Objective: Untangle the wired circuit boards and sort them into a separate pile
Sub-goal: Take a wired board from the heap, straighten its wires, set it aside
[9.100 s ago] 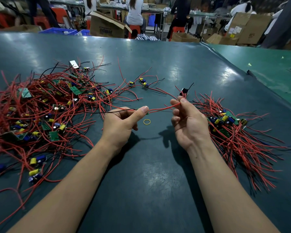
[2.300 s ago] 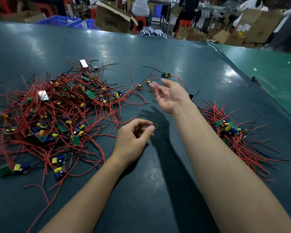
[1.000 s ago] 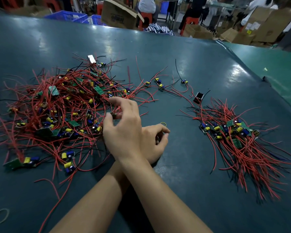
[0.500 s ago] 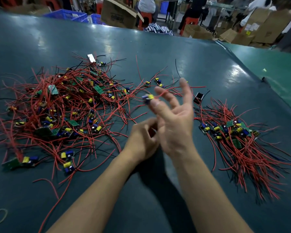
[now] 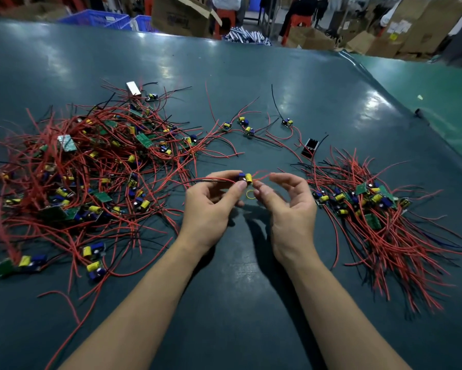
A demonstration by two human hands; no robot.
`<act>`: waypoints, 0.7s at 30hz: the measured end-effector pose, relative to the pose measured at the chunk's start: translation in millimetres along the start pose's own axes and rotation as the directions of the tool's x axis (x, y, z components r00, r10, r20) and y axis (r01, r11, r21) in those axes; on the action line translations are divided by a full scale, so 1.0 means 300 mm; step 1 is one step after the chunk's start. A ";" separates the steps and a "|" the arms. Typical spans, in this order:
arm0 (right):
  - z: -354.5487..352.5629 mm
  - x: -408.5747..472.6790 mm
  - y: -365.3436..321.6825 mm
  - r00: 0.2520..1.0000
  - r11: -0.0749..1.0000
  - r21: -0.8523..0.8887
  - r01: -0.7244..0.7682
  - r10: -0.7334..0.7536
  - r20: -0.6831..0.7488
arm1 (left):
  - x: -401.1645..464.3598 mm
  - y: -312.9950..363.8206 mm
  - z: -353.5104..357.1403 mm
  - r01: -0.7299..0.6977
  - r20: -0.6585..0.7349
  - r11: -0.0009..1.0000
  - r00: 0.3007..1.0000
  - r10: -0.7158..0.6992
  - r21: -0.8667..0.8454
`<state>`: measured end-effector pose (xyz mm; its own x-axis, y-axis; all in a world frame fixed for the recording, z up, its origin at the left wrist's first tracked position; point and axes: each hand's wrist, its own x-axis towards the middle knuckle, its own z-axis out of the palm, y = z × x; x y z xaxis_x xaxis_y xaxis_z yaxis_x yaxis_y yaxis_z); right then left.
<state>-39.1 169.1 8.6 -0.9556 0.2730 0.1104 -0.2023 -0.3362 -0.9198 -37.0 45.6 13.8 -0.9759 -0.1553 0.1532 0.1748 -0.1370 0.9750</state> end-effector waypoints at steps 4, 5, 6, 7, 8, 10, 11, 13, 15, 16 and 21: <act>0.003 -0.007 -0.018 0.977 0.979 0.027 -0.202 0.199 0.079 | -0.005 0.010 -0.004 0.002 0.028 0.993 1.000 0.002 -0.118; 0.003 -0.009 -0.017 0.970 0.976 0.011 -0.217 0.214 0.115 | -0.008 0.013 -0.003 0.003 0.064 0.993 0.998 0.005 -0.118; 0.002 -0.009 -0.016 0.970 0.978 -0.009 -0.208 0.207 0.128 | -0.011 0.013 -0.002 -0.002 0.099 0.994 0.995 0.013 -0.106; 0.002 -0.011 -0.017 0.972 0.980 -0.020 -0.197 0.198 0.129 | -0.014 0.013 -0.003 -0.005 0.126 0.996 0.992 0.016 -0.087; 0.000 -0.012 -0.017 0.974 0.982 -0.024 -0.187 0.188 0.126 | -0.015 0.013 -0.004 -0.006 0.144 0.997 0.989 0.017 -0.071; -0.004 -0.011 -0.024 0.970 0.976 0.026 -0.217 0.213 0.120 | -0.017 0.017 -0.009 0.002 0.179 0.998 0.984 0.009 -0.060; -0.006 -0.011 -0.031 0.964 0.968 0.059 -0.243 0.235 0.121 | -0.018 0.020 -0.011 0.005 0.195 0.998 0.981 0.006 -0.057; -0.012 -0.008 -0.039 0.956 0.956 0.093 -0.279 0.268 0.121 | -0.022 0.026 -0.012 0.010 0.217 0.999 0.976 0.000 -0.045; -0.008 -0.010 -0.044 0.956 0.953 0.103 -0.284 0.274 0.103 | -0.025 0.030 -0.009 0.016 0.216 0.999 0.976 -0.007 -0.038; -0.006 -0.010 -0.044 0.958 0.953 0.112 -0.281 0.272 0.085 | -0.026 0.031 -0.007 0.019 0.209 0.999 0.978 -0.012 -0.032; 0.005 -0.006 -0.040 0.975 0.968 0.139 -0.210 0.219 -0.048 | -0.027 0.024 0.001 0.009 0.150 1.000 0.989 -0.009 0.001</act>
<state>-35.3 171.3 20.0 -0.9655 0.2355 -0.1115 -0.0244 -0.5078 -0.8611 -28.0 46.2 19.6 -0.9859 -0.0052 0.1670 0.1661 -0.1369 0.9766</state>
